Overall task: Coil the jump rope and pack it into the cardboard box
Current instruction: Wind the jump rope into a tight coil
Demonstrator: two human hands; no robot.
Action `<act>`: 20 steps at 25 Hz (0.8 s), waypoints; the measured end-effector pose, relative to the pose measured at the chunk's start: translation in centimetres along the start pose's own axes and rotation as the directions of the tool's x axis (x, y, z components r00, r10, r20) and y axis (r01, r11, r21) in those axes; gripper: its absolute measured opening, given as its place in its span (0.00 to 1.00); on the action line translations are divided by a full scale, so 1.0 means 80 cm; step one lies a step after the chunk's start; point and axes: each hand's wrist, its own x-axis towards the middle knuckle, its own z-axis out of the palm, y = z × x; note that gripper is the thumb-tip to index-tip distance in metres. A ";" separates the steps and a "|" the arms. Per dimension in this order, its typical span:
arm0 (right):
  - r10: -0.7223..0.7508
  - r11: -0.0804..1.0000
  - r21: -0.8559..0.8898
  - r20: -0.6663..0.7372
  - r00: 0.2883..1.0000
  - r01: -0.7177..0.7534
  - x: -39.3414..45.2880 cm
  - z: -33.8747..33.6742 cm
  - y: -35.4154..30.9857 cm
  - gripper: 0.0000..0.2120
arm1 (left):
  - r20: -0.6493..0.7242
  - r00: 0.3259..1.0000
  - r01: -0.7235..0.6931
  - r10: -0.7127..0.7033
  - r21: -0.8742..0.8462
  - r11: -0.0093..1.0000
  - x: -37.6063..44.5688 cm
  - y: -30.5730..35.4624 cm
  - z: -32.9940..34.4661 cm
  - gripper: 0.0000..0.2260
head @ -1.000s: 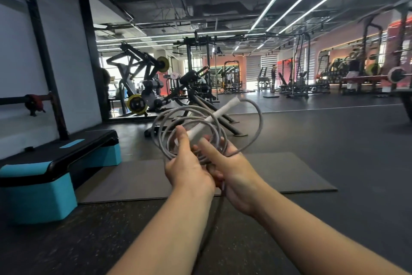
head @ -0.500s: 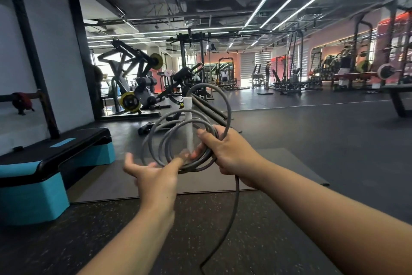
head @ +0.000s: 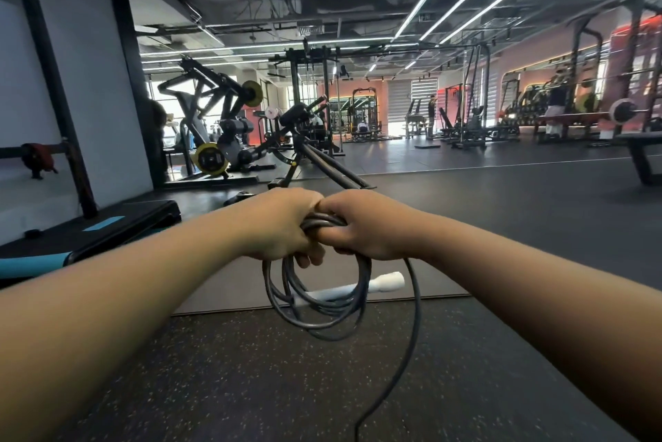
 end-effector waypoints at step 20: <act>0.133 0.821 0.524 0.211 0.968 -0.227 -0.056 -0.047 0.061 0.18 | -0.043 0.996 -0.082 0.078 -0.097 0.992 -0.033 -0.066 -0.030 0.23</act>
